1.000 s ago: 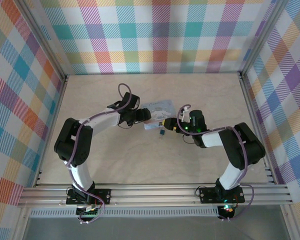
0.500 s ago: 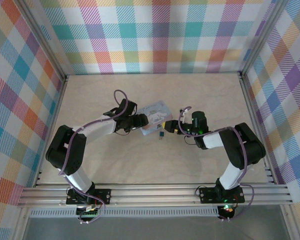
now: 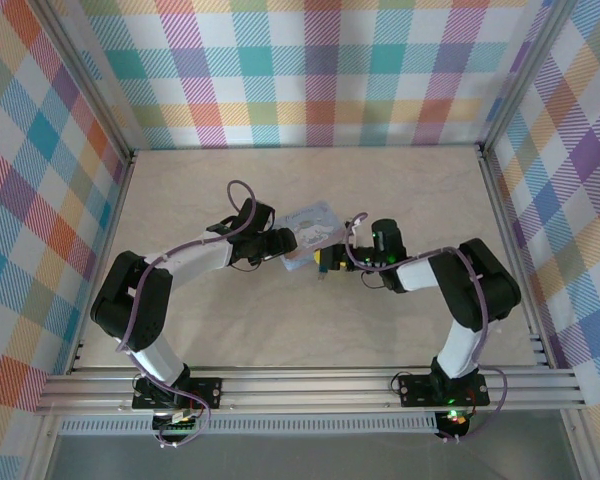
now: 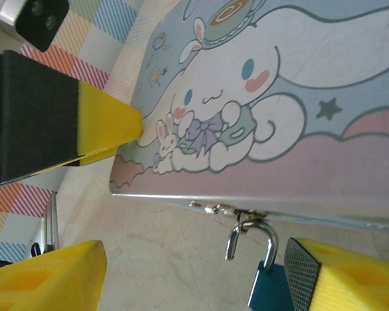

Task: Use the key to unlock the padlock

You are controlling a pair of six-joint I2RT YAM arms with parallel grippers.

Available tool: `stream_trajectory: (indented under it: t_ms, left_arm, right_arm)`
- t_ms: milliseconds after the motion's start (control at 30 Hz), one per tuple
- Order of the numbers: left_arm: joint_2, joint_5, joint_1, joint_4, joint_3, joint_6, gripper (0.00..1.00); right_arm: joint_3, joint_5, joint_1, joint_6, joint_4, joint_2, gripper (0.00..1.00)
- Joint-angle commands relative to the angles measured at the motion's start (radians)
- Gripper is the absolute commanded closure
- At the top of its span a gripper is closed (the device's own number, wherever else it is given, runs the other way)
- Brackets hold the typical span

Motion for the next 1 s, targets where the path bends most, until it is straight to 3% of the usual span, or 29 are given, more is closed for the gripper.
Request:
stream_trajectory:
  t_ms: [0, 433, 967]
  left_arm:
    - [-0.006, -0.023, -0.016, -0.092, -0.022, -0.005, 0.25]
    - [-0.002, -0.03, -0.03, -0.093, -0.018, -0.013, 0.25]
    - [-0.007, -0.034, -0.035, -0.098, -0.023, -0.014, 0.25]
  right_arm:
    - [0.029, -0.034, 0.007, -0.045, -0.017, 0.037, 0.28]
    - [0.087, -0.102, 0.026, -0.056, -0.001, 0.121, 0.32]
    - [0.046, -0.118, 0.031, -0.044, 0.049, 0.114, 0.46]
